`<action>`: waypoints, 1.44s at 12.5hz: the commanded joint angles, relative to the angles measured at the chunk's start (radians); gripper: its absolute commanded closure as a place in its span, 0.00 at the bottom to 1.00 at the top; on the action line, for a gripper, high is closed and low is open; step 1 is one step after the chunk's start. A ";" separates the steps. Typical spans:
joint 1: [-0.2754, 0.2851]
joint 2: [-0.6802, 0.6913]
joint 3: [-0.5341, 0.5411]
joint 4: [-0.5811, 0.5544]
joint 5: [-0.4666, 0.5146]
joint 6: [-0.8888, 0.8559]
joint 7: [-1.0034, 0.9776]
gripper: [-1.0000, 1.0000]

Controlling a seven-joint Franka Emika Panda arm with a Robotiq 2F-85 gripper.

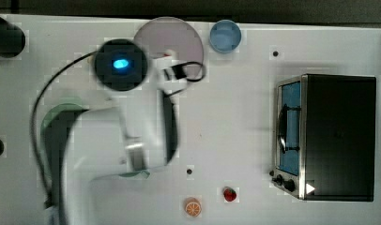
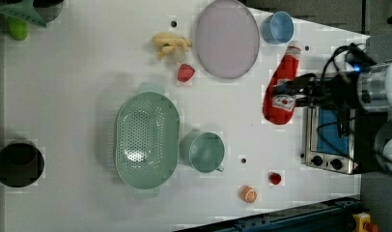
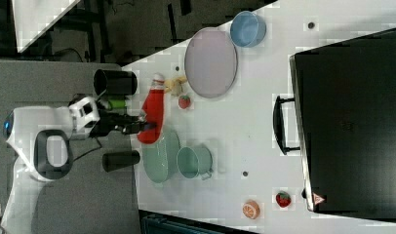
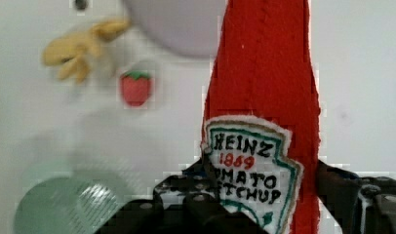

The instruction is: Pick ketchup from strainer and place it on the table

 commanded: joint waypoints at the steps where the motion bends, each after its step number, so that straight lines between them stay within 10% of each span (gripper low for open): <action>1: -0.027 -0.011 -0.082 0.024 0.003 -0.004 -0.164 0.39; 16: -0.034 0.130 -0.237 -0.323 -0.036 0.353 -0.194 0.39; 18: -0.034 0.169 -0.241 -0.323 -0.036 0.389 -0.194 0.25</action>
